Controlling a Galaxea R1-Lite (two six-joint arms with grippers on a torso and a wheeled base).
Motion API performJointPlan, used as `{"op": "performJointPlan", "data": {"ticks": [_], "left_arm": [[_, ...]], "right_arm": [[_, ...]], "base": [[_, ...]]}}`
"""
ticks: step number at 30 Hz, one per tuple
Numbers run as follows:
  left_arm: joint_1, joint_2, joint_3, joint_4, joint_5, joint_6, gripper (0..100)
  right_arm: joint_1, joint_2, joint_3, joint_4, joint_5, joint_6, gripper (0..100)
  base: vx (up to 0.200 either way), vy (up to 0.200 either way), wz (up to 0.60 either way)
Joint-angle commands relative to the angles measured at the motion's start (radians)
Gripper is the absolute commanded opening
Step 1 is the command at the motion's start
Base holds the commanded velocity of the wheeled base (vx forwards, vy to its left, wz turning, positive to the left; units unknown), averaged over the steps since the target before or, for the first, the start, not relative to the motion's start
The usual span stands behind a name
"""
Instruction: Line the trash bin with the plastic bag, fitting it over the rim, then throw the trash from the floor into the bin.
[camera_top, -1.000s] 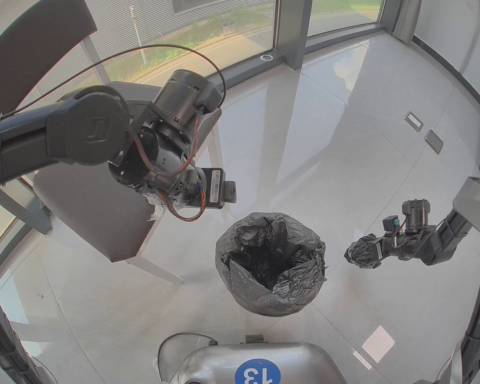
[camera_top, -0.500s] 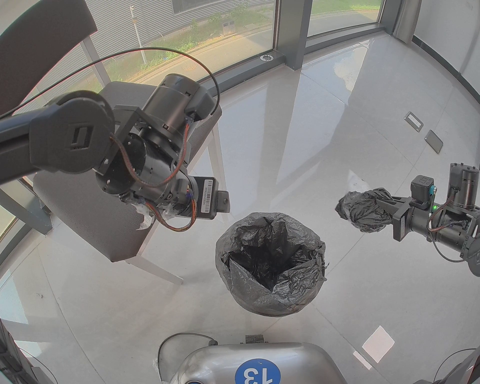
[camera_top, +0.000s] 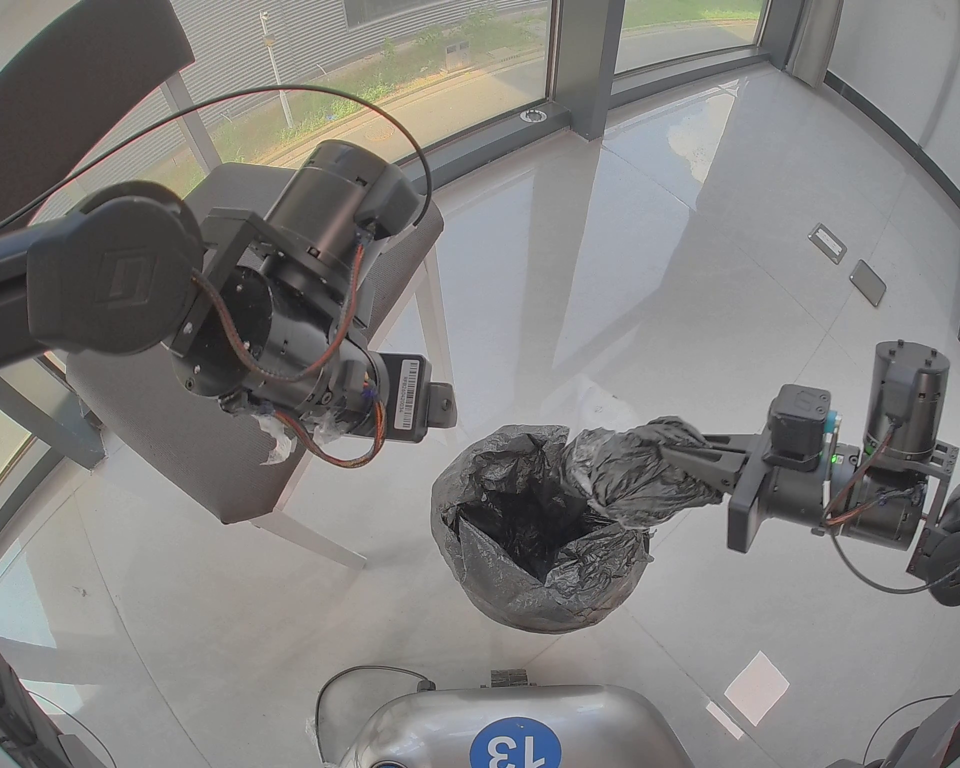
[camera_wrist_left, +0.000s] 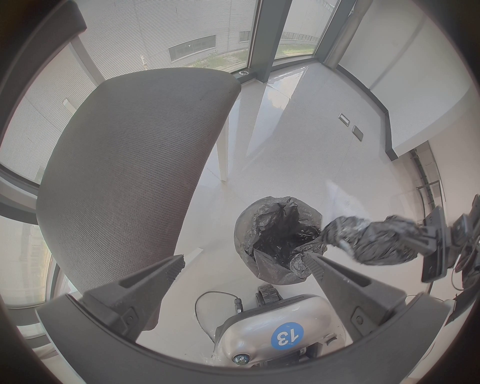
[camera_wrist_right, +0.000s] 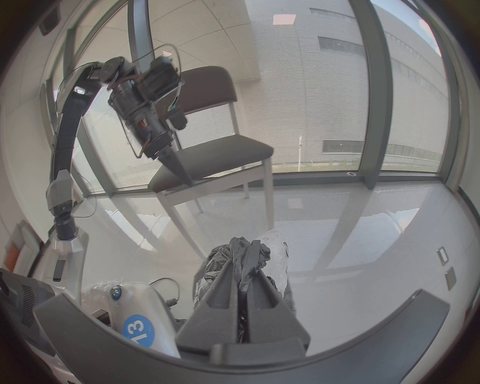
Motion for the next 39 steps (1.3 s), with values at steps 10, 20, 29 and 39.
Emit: {"op": "performJointPlan", "data": {"ticks": [10,20,29,39], "left_arm": [[-0.004,-0.013,0.002,-0.015,0.001,0.004,100],[0.011,-0.039,0.003,-0.015,0.001,0.004,100],[0.025,-0.055,0.008,-0.015,0.001,0.004,100],[0.037,-0.078,0.051,-0.016,0.001,0.004,100]], "right_arm": [[0.095,0.276,-0.034,-0.003,0.002,0.002,0],[0.070,0.470,-0.163,-0.008,0.002,0.000,0],[0.053,0.628,-0.243,-0.006,0.000,-0.001,0],[0.030,0.704,-0.353,0.001,0.002,0.003,0]], "base": [[0.000,0.000,0.00],[0.000,0.000,0.00],[0.000,0.000,0.00],[0.000,0.000,0.00]]}}
